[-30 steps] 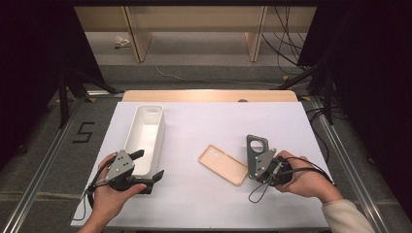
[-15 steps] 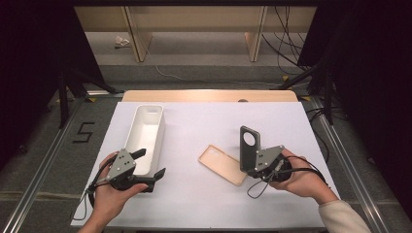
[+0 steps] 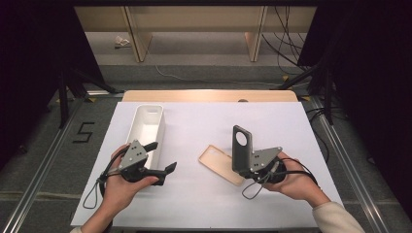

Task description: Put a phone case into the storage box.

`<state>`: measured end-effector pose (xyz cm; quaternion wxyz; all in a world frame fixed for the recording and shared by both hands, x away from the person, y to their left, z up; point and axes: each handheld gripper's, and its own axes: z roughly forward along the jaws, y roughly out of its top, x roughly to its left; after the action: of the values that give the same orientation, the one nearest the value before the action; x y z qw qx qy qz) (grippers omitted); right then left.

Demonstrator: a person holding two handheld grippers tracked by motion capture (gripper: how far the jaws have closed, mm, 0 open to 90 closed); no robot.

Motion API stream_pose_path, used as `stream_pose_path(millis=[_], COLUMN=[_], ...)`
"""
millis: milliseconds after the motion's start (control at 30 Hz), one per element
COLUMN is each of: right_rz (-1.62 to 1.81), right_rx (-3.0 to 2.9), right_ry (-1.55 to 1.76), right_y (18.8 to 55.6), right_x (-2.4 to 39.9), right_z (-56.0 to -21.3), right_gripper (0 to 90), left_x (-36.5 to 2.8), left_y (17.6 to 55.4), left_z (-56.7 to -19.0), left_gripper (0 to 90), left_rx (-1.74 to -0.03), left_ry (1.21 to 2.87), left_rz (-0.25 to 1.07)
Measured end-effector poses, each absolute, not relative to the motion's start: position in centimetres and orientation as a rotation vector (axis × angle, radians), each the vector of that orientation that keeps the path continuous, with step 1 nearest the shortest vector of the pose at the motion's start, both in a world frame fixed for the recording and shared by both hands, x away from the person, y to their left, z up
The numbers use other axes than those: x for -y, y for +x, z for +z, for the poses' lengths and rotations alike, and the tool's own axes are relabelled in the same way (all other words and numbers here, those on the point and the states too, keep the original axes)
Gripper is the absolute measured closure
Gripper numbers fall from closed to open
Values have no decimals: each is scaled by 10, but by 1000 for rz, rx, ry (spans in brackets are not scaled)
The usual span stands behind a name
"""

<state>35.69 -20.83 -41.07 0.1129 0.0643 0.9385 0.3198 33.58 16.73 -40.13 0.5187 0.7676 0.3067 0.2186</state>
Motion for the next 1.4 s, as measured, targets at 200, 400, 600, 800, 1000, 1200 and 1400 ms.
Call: stream_pose_path(millis=[200, 400, 600, 800, 1000, 1200, 1400], right_rz=[956, 976, 993, 1008, 1020, 1020, 1022], right_rx=[-2756, -2745, -2734, -2724, -2713, -2714, -2707], right_ry=[155, 125, 111, 106, 86, 84, 73], right_y=[355, 352, 349, 348, 347, 345, 345], right_x=[201, 194, 189, 185, 182, 179, 177], right_z=[-413, -412, -411, -410, -410, -410, -409], right_gripper=[886, 886, 886, 887, 887, 888, 888], left_x=[-150, -134, -118, -105, -87, -70, -55], left_y=[349, 361, 373, 385, 393, 403, 417], left_z=[-396, -392, -390, -382, -377, -377, -378], left_gripper=[99, 101, 120, 150, 151, 160, 173], left_rx=[-711, -716, -735, -753, -737, -744, -798], left_ry=[1854, 1876, 1878, 1893, 1931, 1973, 2009], left_rz=[517, 475, 435, 413, 382, 349, 279])
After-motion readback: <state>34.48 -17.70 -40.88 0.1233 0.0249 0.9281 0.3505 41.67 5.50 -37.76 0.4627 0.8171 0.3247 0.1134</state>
